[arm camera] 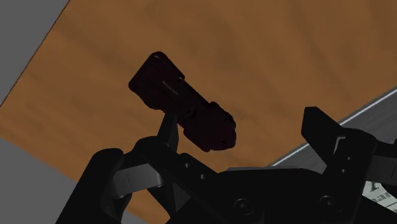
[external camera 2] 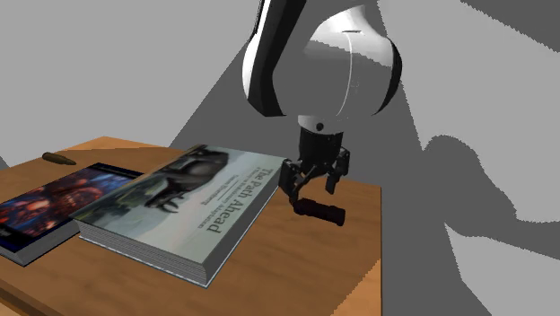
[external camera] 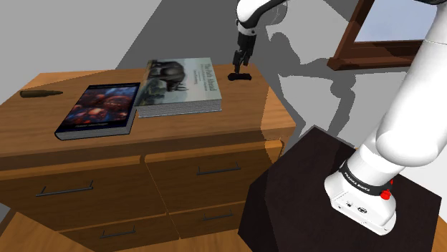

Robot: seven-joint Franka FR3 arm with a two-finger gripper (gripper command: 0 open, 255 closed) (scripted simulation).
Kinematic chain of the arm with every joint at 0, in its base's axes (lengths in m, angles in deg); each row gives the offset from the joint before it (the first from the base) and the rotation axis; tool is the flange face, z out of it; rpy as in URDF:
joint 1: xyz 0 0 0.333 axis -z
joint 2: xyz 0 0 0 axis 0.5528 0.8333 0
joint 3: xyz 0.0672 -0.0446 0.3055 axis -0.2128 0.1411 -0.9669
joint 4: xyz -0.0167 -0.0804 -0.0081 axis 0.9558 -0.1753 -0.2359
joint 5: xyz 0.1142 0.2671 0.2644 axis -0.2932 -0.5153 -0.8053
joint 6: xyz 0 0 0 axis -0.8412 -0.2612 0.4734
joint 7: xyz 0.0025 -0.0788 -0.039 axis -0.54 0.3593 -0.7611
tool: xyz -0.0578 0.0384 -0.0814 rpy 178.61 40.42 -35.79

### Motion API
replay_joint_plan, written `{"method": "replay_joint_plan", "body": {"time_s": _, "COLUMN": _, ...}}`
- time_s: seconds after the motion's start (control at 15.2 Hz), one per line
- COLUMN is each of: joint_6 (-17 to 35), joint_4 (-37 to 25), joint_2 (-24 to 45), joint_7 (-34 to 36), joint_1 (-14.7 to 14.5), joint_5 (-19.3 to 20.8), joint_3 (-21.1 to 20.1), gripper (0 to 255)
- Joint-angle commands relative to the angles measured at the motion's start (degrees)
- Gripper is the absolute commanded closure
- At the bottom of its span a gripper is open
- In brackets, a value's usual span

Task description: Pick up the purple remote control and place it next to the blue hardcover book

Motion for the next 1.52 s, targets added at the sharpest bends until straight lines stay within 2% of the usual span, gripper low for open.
{"method": "replay_joint_plan", "body": {"time_s": 0.0, "joint_6": 1.0, "joint_4": -3.3, "joint_2": 4.1, "joint_7": -1.5, "joint_1": 0.4, "joint_5": -0.8, "joint_3": -0.1, "gripper": 0}}
{"method": "replay_joint_plan", "body": {"time_s": 0.2, "joint_6": 1.0, "joint_4": -9.9, "joint_2": 10.6, "joint_7": -3.2, "joint_1": 1.0, "joint_5": -1.7, "joint_3": -0.6, "gripper": 0}}
{"method": "replay_joint_plan", "body": {"time_s": 0.73, "joint_6": 5.4, "joint_4": -8.9, "joint_2": 14.0, "joint_7": -3.6, "joint_1": 1.1, "joint_5": -2.4, "joint_3": -1.0, "gripper": 0}}
{"method": "replay_joint_plan", "body": {"time_s": 1.19, "joint_6": 5.4, "joint_4": -8.9, "joint_2": 14.0, "joint_7": -3.6, "joint_1": 1.1, "joint_5": -2.4, "joint_3": -1.0, "gripper": 0}}
{"method": "replay_joint_plan", "body": {"time_s": 1.25, "joint_6": 5.4, "joint_4": -8.9, "joint_2": 14.0, "joint_7": -3.6, "joint_1": 1.1, "joint_5": -2.4, "joint_3": -1.0, "gripper": 255}}
{"method": "replay_joint_plan", "body": {"time_s": 1.45, "joint_6": 5.4, "joint_4": -9.0, "joint_2": 14.1, "joint_7": -3.6, "joint_1": 1.1, "joint_5": -2.4, "joint_3": -1.0, "gripper": 255}}
